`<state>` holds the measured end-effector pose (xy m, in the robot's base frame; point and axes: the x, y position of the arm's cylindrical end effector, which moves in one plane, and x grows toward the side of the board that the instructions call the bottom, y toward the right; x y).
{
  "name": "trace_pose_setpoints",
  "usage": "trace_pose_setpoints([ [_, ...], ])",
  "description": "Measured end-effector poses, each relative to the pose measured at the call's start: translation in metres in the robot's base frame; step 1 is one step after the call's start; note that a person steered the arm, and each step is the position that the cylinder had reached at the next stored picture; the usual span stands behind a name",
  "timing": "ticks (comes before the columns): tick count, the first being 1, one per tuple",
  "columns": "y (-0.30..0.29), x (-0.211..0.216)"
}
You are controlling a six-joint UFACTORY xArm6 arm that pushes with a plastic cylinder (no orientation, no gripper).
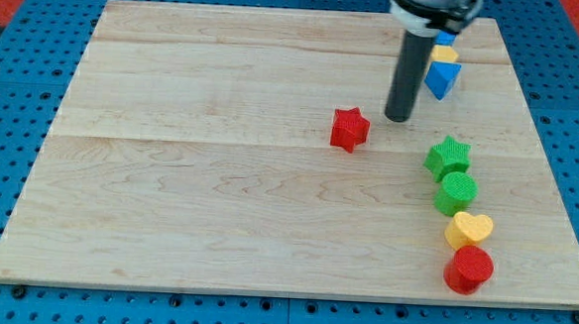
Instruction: Push the red star towards the bottom left
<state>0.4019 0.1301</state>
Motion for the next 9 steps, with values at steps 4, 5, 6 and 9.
trace_pose_setpoints([
  [4, -0.105, 0.01],
  [5, -0.126, 0.025],
  [6, -0.161, 0.006],
  [9, -0.189, 0.022],
])
